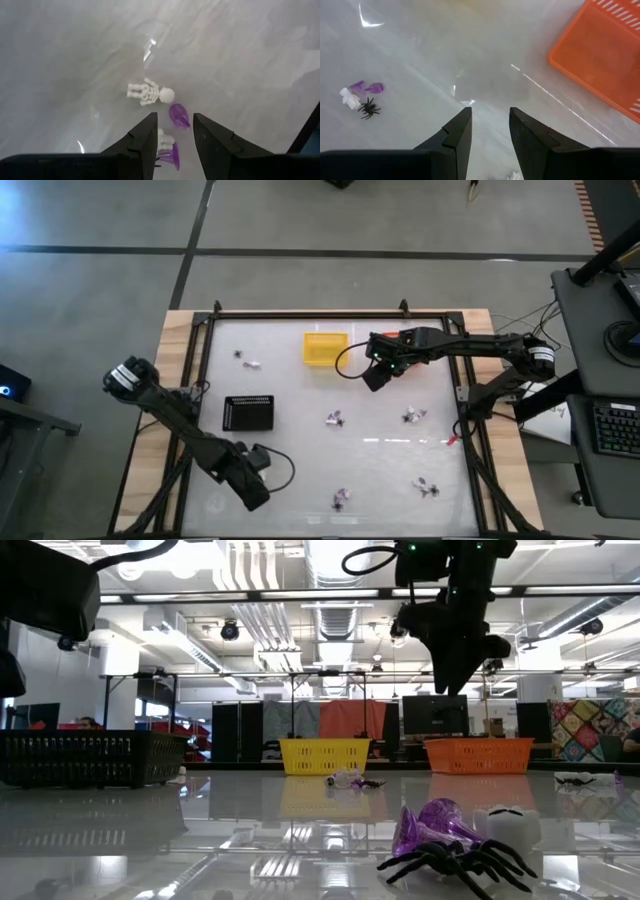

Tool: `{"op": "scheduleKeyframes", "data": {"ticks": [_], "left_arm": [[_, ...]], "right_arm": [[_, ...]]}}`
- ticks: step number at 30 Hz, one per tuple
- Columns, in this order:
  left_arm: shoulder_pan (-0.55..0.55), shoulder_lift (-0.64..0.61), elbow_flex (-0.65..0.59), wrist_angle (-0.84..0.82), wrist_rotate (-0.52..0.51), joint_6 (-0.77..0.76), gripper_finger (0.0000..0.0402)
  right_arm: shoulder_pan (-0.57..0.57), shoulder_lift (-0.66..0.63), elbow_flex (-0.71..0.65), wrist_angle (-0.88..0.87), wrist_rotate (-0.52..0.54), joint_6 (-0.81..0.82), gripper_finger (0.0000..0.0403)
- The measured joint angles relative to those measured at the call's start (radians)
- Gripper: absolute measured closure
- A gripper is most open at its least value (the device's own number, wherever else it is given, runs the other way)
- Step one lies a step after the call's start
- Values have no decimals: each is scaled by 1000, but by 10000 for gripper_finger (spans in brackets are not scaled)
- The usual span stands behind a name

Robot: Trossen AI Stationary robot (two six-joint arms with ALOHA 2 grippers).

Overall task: Sort Halloween decoration
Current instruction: Put the purple hat toy into the black basket

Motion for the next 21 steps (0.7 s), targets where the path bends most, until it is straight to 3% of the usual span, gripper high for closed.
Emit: {"op": "scheduleKeyframes", "data": {"ticks": [21], "left_arm": [[-4, 16, -1, 41, 44, -61, 294]], "right_arm": [[0, 0, -7, -1, 0, -1, 280]]}}
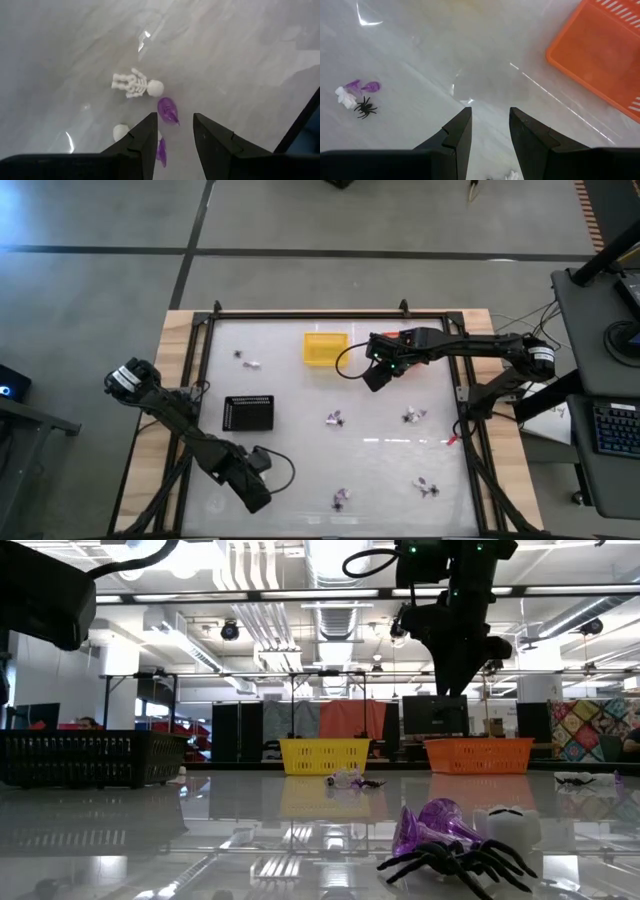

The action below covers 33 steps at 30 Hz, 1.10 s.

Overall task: Sort Halloween decoration
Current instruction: Put the purple hat toy into the black basket

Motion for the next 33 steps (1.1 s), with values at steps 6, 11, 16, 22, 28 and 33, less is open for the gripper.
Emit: {"op": "scheduleKeyframes", "data": {"ticks": [6, 11, 16, 22, 28, 33], "left_arm": [[0, 0, -3, -14, 2, -31, 294], [0, 0, -12, -12, 3, -34, 294], [0, 0, -16, -1, 3, -40, 294], [0, 0, -21, 20, 3, -23, 294], [0, 0, -52, 72, 3, -15, 294], [0, 0, -77, 120, 2, -15, 301]], "right_arm": [[5, 0, 0, 0, 0, 0, 280], [5, 0, 0, 0, 0, 0, 280], [5, 0, 0, 0, 0, 0, 280], [5, 0, 0, 1, 0, 1, 280], [5, 0, 0, 2, 0, 2, 280], [5, 0, 0, 2, 0, 3, 280]]}}
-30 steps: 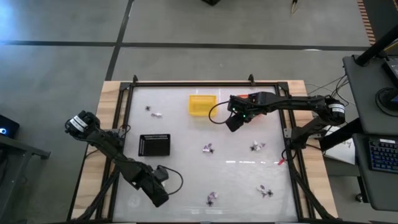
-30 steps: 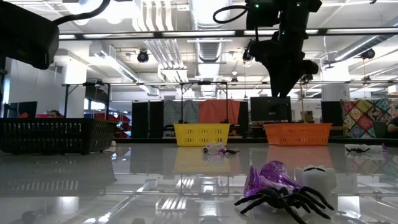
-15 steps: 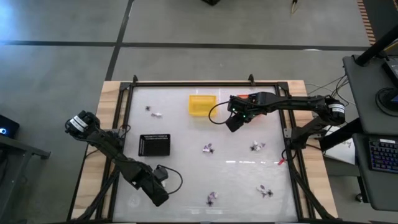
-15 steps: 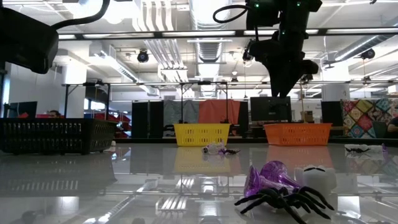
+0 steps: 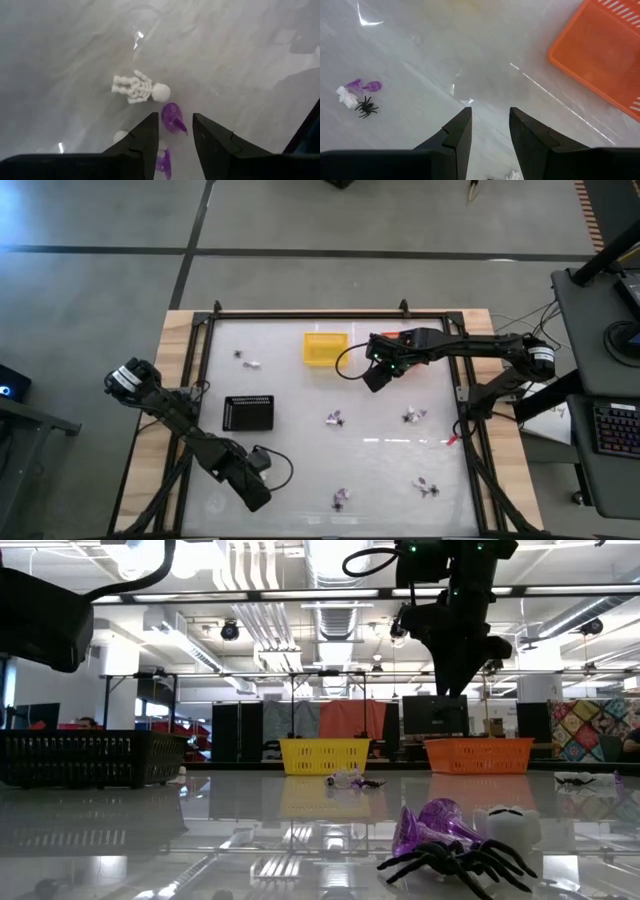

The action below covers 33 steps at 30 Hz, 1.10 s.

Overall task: Sort Halloween decoration
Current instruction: Put the purple hat toy into the black basket

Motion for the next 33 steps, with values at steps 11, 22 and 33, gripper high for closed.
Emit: {"op": "scheduleKeyframes", "data": {"ticks": [11, 22, 33], "left_arm": [[0, 0, 0, 3, -6, 27, 396], [0, -22, 5, 12, -15, 19, 400], [16, -144, 27, -117, -78, 22, 401]], "right_arm": [[0, 0, 0, 0, 0, 0, 280], [0, 0, 0, 1, 8, -2, 280], [2, 0, -16, 4, 10, -15, 280]]}}
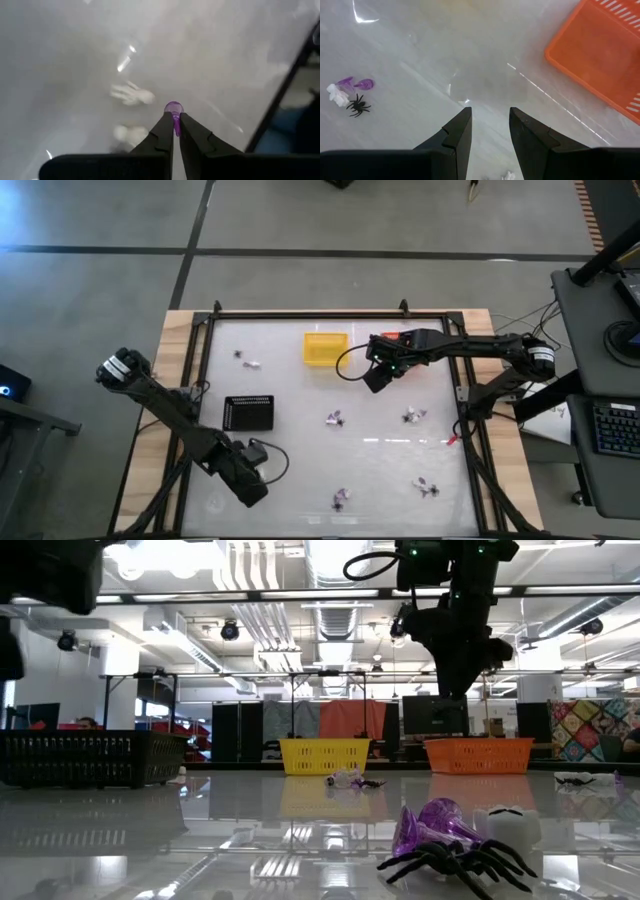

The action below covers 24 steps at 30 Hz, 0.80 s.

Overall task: Sort Halloween decoration
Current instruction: Put the purple hat toy into the black basket

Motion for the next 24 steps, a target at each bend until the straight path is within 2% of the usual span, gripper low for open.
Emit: {"op": "scheduleKeyframes", "data": {"ticks": [6, 12, 15, 18, 24], "left_arm": [[31, -104, 0, -203, -139, -45, 401], [73, -182, -2, -398, -211, -90, 402], [101, -209, -3, -477, -283, -138, 402], [139, -223, -4, -516, -348, -179, 402], [217, -221, -30, -529, -359, -96, 401]], "right_arm": [[10, 0, -1, 0, 0, -30, 280], [26, 0, -2, 1, -1, -39, 280], [33, 0, -2, 5, -1, -39, 280], [40, 0, -2, 11, -1, -25, 280], [50, 0, -2, 18, -2, 17, 280]]}}
